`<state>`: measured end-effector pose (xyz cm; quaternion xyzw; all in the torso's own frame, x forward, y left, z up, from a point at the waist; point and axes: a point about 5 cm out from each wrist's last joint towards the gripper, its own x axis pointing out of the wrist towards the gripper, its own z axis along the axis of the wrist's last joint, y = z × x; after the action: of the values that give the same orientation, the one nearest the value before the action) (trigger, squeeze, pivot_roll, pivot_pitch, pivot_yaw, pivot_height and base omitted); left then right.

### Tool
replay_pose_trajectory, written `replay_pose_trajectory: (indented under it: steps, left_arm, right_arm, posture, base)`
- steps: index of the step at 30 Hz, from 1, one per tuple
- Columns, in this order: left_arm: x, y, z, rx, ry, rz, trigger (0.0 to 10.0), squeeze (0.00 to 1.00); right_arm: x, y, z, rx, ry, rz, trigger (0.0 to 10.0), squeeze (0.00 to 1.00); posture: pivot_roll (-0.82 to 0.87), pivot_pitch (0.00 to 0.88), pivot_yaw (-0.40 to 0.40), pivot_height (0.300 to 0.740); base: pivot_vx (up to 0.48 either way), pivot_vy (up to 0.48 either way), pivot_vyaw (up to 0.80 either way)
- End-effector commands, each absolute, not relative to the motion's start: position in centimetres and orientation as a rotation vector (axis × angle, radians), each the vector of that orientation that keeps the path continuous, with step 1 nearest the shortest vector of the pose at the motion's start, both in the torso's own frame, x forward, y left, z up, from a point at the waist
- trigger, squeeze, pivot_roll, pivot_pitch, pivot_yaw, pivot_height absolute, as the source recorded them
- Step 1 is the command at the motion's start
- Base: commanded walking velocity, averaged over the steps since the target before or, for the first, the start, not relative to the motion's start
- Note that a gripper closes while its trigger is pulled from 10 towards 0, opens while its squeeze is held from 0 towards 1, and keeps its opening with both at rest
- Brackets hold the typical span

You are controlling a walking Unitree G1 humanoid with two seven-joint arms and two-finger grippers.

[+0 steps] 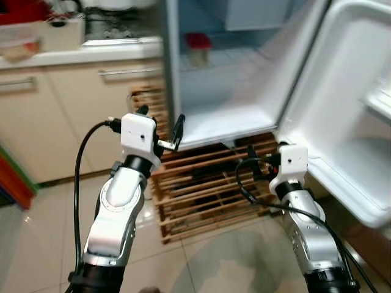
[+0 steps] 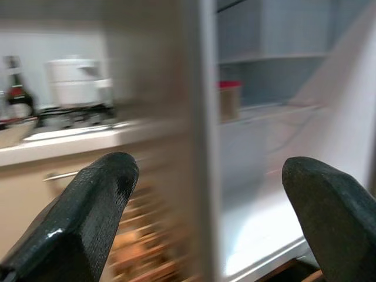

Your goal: Restocking fridge

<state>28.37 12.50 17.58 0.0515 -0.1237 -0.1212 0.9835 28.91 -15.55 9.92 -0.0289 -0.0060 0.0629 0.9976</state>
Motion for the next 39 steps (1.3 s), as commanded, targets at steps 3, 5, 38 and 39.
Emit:
replay_pose_trajectory:
  steps: [3,5,38,39]
  left_arm:
    - [28.3,12.4,17.0,0.105,-0.226,-0.244,10.0,0.00]
    - [28.3,12.4,16.7,0.103,-0.214,-0.238,10.0,0.00]
    - [28.7,14.5,12.4,0.091,-0.037,-0.112,10.0,0.00]
    - [28.8,14.6,12.4,0.106,-0.033,-0.095,10.0,0.00]
  right_arm:
    - [29.3,-15.5,10.3,-0.063,-0.031,0.135,10.0,0.00]
    - [29.3,-15.4,10.3,-0.049,-0.034,0.135,10.0,0.00]
    - [27.6,-18.3,8.5,0.026,-0.014,-0.016,10.0,0.00]
    - [27.6,-18.4,8.5,0.022,-0.015,-0.014,10.0,0.00]
  posture:
    - [0.02,0.000,-0.041,0.740]
    - [0.03,0.000,-0.041,0.740]
    - [0.02,0.000,-0.012,0.740]
    - [0.01,0.000,-0.013,0.740]
  base:
    - [0.000,0.000,0.66]
    - [0.000,0.000,0.66]
    - [0.000,0.441,0.21]
    - [0.000,0.000,0.69]
